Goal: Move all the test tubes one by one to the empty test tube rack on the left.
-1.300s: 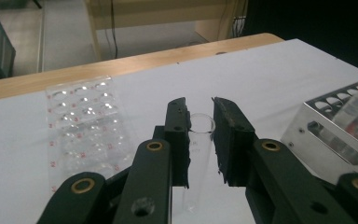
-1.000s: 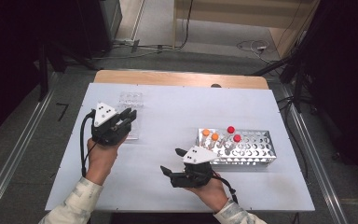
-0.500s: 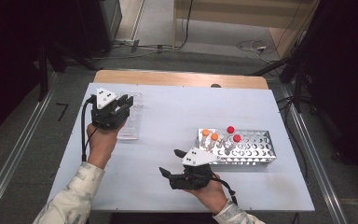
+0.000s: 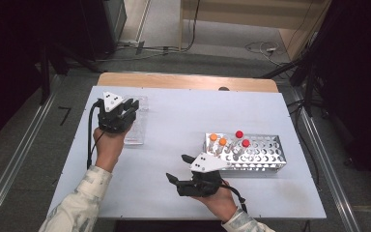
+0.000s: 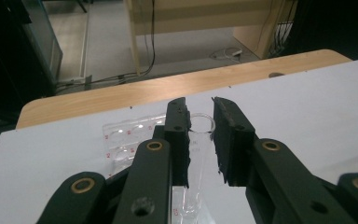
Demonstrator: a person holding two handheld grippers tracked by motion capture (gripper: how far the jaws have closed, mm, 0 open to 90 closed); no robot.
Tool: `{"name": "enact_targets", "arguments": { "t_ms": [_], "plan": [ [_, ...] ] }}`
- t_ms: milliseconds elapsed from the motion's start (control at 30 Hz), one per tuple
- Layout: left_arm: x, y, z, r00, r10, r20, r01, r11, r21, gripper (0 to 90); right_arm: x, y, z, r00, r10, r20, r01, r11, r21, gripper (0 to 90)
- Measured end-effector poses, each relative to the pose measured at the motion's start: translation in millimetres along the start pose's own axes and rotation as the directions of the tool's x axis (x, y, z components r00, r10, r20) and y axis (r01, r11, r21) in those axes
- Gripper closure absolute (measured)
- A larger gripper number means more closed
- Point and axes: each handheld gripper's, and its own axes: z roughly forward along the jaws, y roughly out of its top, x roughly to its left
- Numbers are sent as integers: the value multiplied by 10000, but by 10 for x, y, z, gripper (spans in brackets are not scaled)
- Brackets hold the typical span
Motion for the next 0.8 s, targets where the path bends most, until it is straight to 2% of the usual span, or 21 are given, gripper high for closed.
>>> {"name": "enact_targets", "arguments": {
  "t_ms": [133,467,633,800],
  "plan": [
    [17,-85,49,9999,-102,-50,103,9997,204,762,-2,3,-10,10000,61,-10,-61,10000,-24,255],
    [-3,-302,194,10000,-54,-81,60,9967,807,759,-4,3,-12,10000,52,-10,-52,10000,-13,256],
    [9,-381,243,9997,-230,-27,231,9943,1039,751,-6,1,-9,10000,61,-17,-61,10000,-5,257],
    [17,-387,235,9992,-356,168,337,9943,1016,646,-9,0,-12,10000,93,6,-93,10000,-16,257]
  ]
}}
